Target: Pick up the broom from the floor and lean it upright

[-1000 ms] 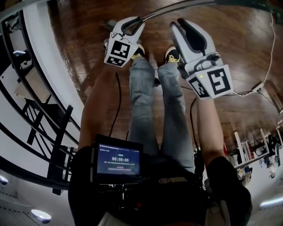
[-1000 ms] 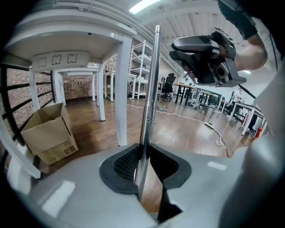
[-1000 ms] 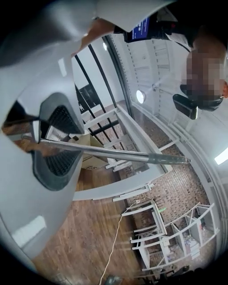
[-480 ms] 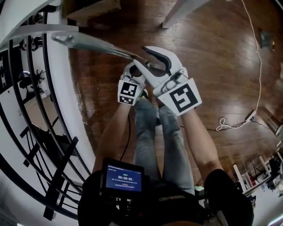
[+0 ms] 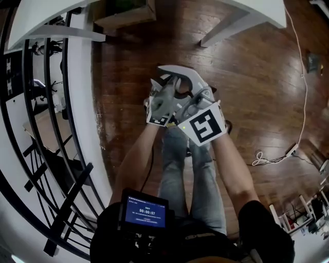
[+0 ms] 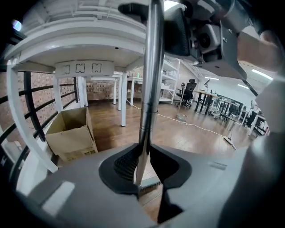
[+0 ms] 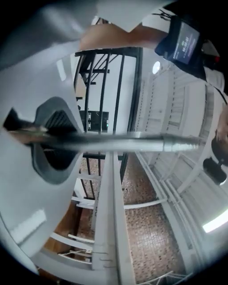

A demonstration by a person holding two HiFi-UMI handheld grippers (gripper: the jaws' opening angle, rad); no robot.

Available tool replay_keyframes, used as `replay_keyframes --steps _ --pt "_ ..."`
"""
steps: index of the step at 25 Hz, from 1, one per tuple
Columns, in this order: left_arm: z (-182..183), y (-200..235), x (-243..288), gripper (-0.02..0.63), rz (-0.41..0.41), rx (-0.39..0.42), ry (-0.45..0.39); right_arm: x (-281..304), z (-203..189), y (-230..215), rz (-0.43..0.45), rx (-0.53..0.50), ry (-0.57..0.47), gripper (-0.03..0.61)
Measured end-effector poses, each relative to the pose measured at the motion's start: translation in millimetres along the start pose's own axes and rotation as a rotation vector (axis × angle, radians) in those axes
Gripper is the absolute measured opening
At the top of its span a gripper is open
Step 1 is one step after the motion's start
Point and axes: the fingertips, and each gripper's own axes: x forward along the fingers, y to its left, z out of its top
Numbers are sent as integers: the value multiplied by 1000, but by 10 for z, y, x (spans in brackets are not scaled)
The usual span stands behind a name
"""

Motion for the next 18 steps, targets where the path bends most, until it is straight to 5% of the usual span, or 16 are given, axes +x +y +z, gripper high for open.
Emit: replay_keyframes --steps 1,8,18 --pt "-17 3 12 97 0 5 8 14 22 -29 -10 2 -22 13" --pt "-187 102 299 95 8 -63 55 143 -314 -640 -15 291 -41 3" --pt "-424 277 749 95 10 -162 95 507 -777 -1030 46 302 -3 3"
